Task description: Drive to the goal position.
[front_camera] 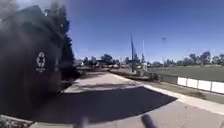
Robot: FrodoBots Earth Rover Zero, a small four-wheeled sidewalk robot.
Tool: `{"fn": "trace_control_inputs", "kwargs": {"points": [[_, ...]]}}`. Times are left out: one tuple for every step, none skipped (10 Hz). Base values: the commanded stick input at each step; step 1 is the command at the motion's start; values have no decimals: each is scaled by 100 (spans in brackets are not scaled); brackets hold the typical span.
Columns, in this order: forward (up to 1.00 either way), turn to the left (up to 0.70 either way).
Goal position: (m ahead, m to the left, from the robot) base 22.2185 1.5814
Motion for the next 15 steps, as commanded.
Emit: {"fn": "trace_control_inputs", "kwargs": {"points": [[70,9],[70,0],[70,0],[70,0],[70,0],[70,0],[70,0],[70,28],[70,17],[70,5],[70,0],[70,0],[70,0],[70,0],[70,0]]}}
